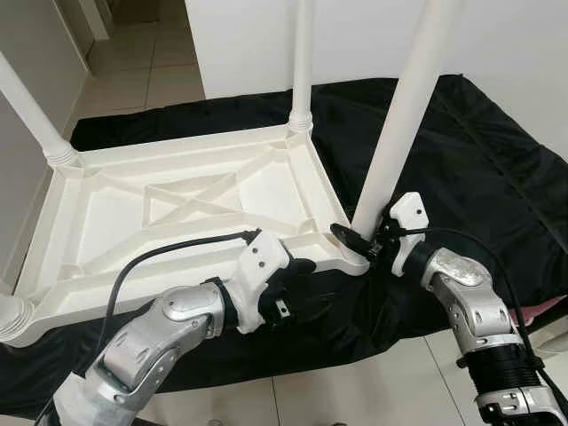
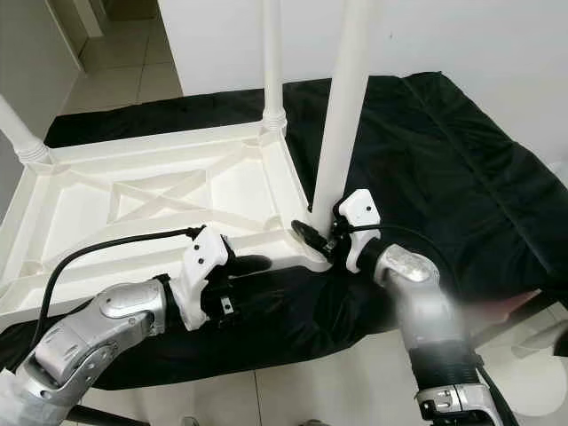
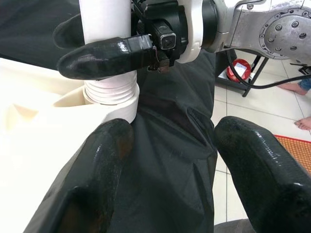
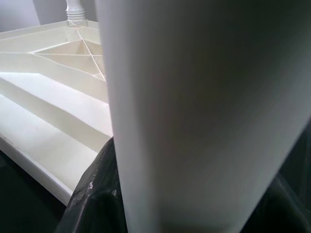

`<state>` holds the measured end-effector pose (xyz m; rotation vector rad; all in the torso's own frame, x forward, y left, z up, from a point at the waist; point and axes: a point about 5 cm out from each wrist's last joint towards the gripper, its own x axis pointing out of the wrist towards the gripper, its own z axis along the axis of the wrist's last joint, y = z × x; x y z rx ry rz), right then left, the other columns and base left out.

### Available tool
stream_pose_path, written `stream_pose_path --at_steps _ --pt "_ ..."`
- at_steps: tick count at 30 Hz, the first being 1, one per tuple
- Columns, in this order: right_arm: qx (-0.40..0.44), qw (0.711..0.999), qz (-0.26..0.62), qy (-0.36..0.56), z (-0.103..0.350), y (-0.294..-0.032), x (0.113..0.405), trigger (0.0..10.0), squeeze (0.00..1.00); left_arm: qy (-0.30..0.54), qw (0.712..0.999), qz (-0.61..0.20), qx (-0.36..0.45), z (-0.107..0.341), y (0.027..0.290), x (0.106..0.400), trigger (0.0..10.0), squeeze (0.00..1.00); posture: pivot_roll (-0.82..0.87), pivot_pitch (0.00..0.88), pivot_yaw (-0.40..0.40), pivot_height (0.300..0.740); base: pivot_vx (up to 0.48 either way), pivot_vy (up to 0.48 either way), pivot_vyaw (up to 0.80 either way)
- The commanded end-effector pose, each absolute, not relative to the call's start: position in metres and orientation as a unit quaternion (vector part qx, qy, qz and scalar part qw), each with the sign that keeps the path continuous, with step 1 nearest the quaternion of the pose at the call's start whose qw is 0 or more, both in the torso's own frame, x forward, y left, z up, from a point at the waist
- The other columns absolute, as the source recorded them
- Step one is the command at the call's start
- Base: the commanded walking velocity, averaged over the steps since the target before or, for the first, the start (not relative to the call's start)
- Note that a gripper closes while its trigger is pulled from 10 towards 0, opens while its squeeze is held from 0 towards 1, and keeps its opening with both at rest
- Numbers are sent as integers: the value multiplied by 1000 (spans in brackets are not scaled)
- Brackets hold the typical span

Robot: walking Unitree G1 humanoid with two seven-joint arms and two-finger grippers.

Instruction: Building children table

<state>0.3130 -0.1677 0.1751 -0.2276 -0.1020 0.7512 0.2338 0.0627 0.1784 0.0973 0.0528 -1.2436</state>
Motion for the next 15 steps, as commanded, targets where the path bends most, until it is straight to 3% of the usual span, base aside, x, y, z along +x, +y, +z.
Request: stream_pose_path --at_steps 1,2,3,15 --pt "-101 925 364 -49 173 -165 312 2980 0 30 796 -603 54 178 64 232 10000 0 -68 73 27 740 0 0 0" --pt "-95 927 359 -49 173 -165 312 7176 0 28 796 -602 55 179 64 233 10000 0 -68 73 27 740 0 0 0" --pt "-85 931 351 -47 172 -163 312 10000 0 27 796 -602 56 179 65 234 10000 0 -69 70 28 740 0 0 0" --pt "-53 972 228 -25 160 -154 310 10000 0 26 803 -593 58 180 68 238 10000 0 -74 50 21 740 0 0 0"
